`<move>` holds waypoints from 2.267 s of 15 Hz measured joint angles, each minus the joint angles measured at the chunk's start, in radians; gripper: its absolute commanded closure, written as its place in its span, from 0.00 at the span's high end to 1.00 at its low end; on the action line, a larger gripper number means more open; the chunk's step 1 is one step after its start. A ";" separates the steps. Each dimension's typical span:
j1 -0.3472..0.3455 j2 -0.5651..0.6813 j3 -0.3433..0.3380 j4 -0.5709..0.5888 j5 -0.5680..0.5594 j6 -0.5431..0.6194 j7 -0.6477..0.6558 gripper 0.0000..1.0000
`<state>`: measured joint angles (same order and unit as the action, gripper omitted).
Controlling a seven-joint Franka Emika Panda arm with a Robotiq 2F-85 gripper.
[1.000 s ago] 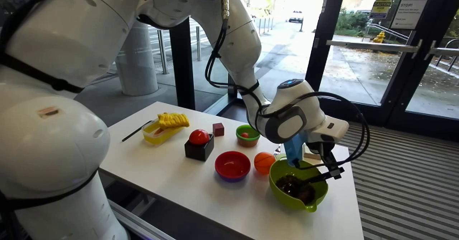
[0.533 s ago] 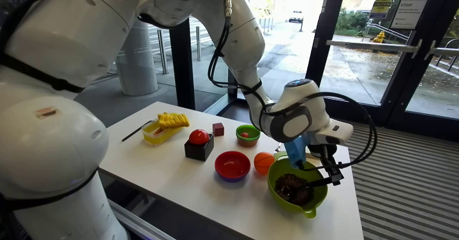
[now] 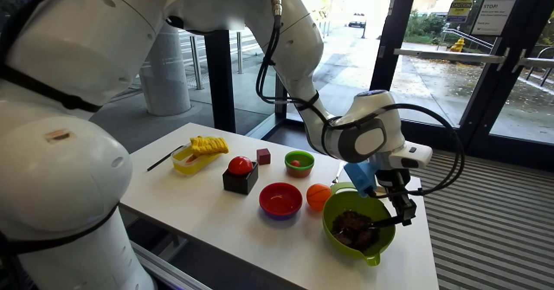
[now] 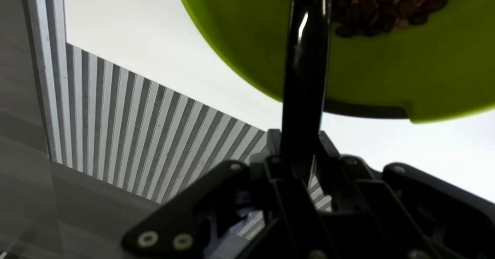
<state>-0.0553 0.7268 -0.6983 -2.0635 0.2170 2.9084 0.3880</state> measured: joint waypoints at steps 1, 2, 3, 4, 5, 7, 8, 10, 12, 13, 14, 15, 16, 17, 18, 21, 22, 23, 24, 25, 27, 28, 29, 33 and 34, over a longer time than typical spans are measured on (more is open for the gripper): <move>0.003 0.000 -0.007 0.007 -0.012 -0.020 0.002 0.06; 0.007 0.000 -0.015 0.015 -0.027 -0.039 0.005 0.06; 0.011 0.000 -0.024 0.023 -0.044 -0.062 0.012 0.06; 0.016 0.000 -0.032 0.031 -0.061 -0.084 0.018 0.06; 0.021 0.000 -0.039 0.040 -0.078 -0.107 0.026 0.06; 0.030 0.001 -0.051 0.062 -0.111 -0.154 0.046 0.06; 0.036 0.001 -0.057 0.073 -0.127 -0.178 0.061 0.06; 0.047 0.004 -0.067 0.097 -0.160 -0.226 0.094 0.06; 0.051 0.006 -0.069 0.123 -0.195 -0.281 0.124 0.06; 0.051 0.007 -0.069 0.137 -0.213 -0.309 0.137 0.06; 0.051 0.008 -0.069 0.150 -0.230 -0.337 0.149 0.06; 0.051 0.010 -0.069 0.163 -0.245 -0.365 0.158 0.06; 0.051 0.013 -0.069 0.176 -0.261 -0.389 0.169 0.06; 0.051 0.016 -0.068 0.188 -0.277 -0.411 0.177 0.06; 0.051 0.018 -0.066 0.198 -0.291 -0.430 0.185 0.06; 0.050 0.024 -0.060 0.222 -0.325 -0.482 0.195 0.06; 0.048 0.027 -0.058 0.229 -0.334 -0.496 0.198 0.06; 0.047 0.029 -0.056 0.237 -0.342 -0.512 0.199 0.06; 0.045 0.032 -0.053 0.245 -0.352 -0.525 0.202 0.06; 0.043 0.033 -0.050 0.250 -0.360 -0.537 0.207 0.06; 0.039 0.035 -0.044 0.262 -0.377 -0.561 0.213 0.06; 0.035 0.037 -0.040 0.269 -0.385 -0.573 0.215 0.06; 0.032 0.039 -0.036 0.276 -0.393 -0.585 0.217 0.06; 0.020 0.054 -0.018 0.314 -0.430 -0.654 0.220 0.06; 0.017 0.058 -0.011 0.327 -0.441 -0.677 0.220 0.06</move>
<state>-0.0379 0.7850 -0.7096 -1.7369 -0.2244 2.2310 0.6079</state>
